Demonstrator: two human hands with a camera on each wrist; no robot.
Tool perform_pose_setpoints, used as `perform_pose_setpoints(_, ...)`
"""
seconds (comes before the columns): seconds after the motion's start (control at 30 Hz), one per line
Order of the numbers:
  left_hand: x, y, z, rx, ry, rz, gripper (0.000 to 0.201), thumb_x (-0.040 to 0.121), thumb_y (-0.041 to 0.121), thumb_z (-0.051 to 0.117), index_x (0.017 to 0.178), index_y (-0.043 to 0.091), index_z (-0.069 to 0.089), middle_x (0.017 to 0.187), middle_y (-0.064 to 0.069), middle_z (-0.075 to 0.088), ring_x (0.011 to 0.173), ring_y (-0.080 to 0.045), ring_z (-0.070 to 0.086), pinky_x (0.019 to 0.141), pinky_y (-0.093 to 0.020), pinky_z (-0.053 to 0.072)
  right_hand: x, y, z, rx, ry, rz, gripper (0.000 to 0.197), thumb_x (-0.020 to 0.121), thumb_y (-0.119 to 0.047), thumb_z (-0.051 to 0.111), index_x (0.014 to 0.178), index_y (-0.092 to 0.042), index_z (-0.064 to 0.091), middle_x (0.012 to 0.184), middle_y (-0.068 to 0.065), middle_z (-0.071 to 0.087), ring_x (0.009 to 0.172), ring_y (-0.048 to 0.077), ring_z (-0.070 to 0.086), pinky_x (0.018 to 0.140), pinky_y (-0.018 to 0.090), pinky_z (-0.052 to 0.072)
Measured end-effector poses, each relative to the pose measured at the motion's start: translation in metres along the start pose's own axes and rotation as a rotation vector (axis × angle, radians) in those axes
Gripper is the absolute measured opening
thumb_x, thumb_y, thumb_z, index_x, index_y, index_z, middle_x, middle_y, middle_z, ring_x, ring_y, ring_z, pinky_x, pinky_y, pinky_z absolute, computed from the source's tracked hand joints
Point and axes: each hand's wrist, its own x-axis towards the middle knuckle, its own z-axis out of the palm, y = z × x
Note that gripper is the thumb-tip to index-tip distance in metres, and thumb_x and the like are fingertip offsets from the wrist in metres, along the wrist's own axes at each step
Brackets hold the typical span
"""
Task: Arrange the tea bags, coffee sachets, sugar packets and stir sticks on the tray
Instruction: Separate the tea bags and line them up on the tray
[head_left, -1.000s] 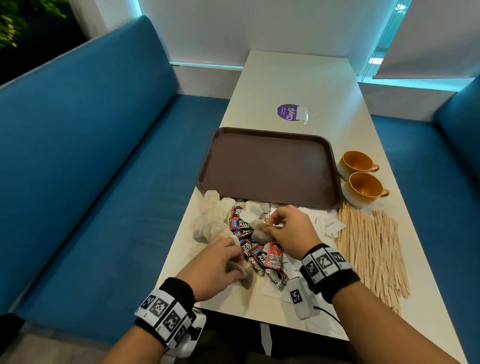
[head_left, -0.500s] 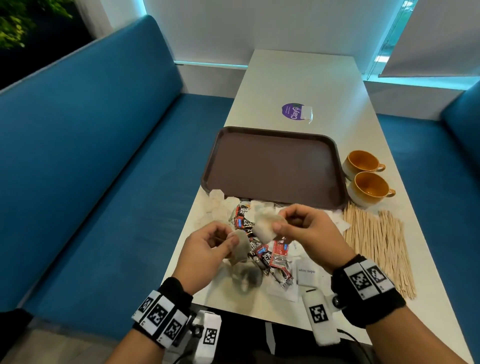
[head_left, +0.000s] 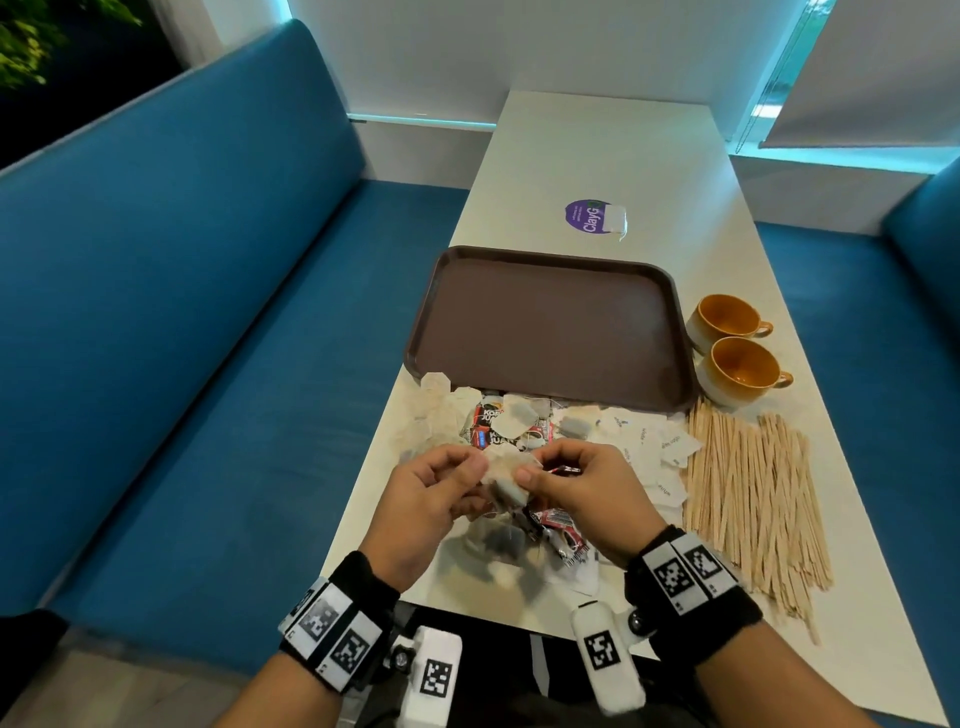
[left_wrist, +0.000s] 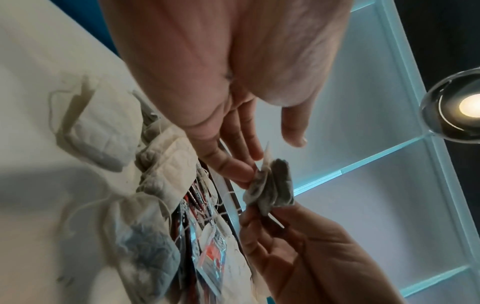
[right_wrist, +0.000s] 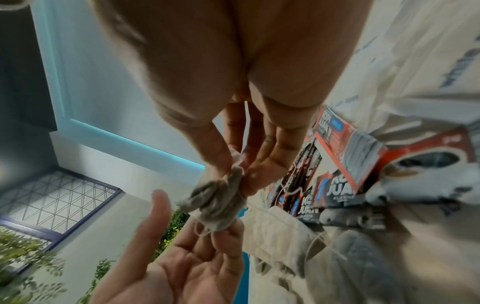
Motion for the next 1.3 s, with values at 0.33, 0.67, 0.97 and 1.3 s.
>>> perform_pose_setpoints(0.33, 0.003, 0.001, -0.009, 0.023, 0.065, -0.033, 0.014, 0.091, 0.007, 0.068, 0.078, 0.013, 0.067, 0.093, -0.022, 0.068, 0.084, -0.035, 0.063, 0.083, -0.048, 0.052, 0.000, 0.001, -0.006, -0.013, 0.066, -0.064, 0.008, 0.082, -0.008, 0.083, 0.087, -0.006, 0.077, 0.085, 0.014, 0.077, 0.084, 0.035, 0.073, 0.081, 0.045, 0.060)
perform_pose_setpoints(0.67, 0.006, 0.001, -0.001, 0.153, -0.002, 0.041, 0.016, 0.094, 0.016, 0.068, 0.099, 0.001, 0.072, 0.098, -0.027, 0.070, 0.083, -0.032, 0.066, 0.075, -0.043, 0.059, -0.002, -0.022, -0.009, -0.101, -0.288, -0.105, 0.013, 0.080, -0.010, 0.085, 0.089, -0.005, 0.076, 0.092, 0.020, 0.075, 0.081, 0.028, 0.070, 0.080, 0.044, 0.059)
perform_pose_setpoints(0.97, 0.001, 0.006, -0.004, 0.233, -0.127, 0.101, 0.008, 0.091, 0.009, 0.072, 0.095, 0.005, 0.078, 0.099, -0.008, 0.070, 0.075, -0.007, 0.065, 0.063, -0.017, 0.051, 0.003, -0.016, 0.003, -0.310, -0.143, -0.227, 0.016, 0.071, -0.010, 0.088, 0.078, -0.018, 0.075, 0.086, 0.003, 0.075, 0.072, 0.013, 0.069, 0.066, 0.023, 0.051)
perform_pose_setpoints(1.3, -0.004, 0.007, -0.003, -0.273, -0.380, -0.196, 0.081, 0.088, 0.055, 0.070, 0.147, 0.006, 0.044, 0.149, -0.023, 0.050, 0.136, -0.046, 0.047, 0.113, -0.069, 0.030, 0.001, -0.029, 0.013, 0.039, -0.331, -0.085, 0.041, 0.073, 0.012, 0.083, 0.108, -0.002, 0.068, 0.086, 0.017, 0.068, 0.077, 0.019, 0.067, 0.070, 0.028, 0.058)
